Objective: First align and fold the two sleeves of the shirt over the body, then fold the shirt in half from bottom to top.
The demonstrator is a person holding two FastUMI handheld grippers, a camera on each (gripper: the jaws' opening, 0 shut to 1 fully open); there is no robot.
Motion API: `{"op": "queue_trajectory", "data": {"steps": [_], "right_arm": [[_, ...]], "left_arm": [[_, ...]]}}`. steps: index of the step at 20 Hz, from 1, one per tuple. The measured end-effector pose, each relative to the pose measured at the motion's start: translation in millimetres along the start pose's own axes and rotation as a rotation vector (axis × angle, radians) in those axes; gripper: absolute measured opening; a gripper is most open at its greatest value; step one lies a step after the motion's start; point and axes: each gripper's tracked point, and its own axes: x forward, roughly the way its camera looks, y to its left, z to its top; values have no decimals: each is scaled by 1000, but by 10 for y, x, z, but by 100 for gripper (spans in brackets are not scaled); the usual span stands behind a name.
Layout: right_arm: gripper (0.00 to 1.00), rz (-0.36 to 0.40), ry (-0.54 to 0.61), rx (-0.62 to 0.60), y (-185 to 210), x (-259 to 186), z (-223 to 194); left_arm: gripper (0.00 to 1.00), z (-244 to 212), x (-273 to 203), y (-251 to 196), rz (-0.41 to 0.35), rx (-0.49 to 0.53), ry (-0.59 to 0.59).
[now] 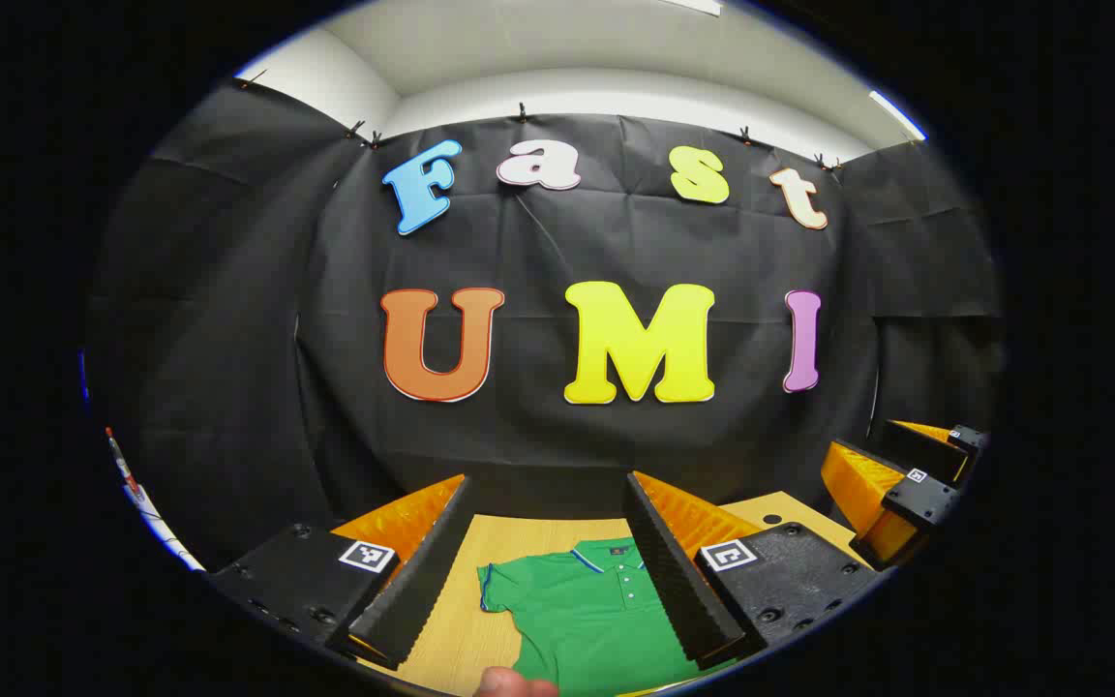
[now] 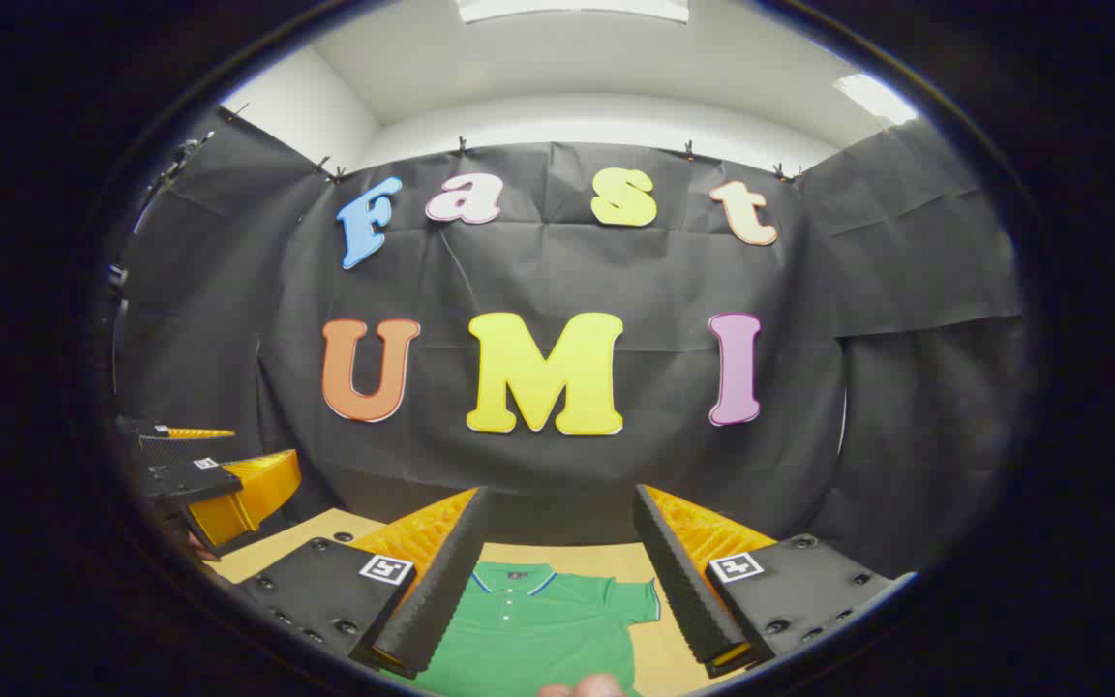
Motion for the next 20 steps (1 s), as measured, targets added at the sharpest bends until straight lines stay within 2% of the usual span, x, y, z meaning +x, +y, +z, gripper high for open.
{"op": "queue_trajectory", "data": {"steps": [1,2,3,5,6,7,19,20], "right_arm": [[95,3,-1,2,20,20,17],[92,4,0,0,27,46,28],[95,8,-3,-2,32,52,43],[92,16,-4,-6,41,53,55],[95,19,-3,-7,48,48,53],[92,23,-4,-8,46,61,65],[92,22,25,-3,-48,193,-27],[95,26,32,-4,-53,193,-48]], "left_arm": [[99,-1,0,-12,1,1,-1],[99,-2,2,-6,3,1,-5],[99,-1,5,-15,5,-2,-7],[99,-7,13,-45,2,-11,-6],[99,-6,3,-55,0,-12,-6],[99,-11,-1,-68,0,-11,-5],[99,-33,76,-59,22,8,-5],[99,-33,76,-69,22,6,-6]]}}
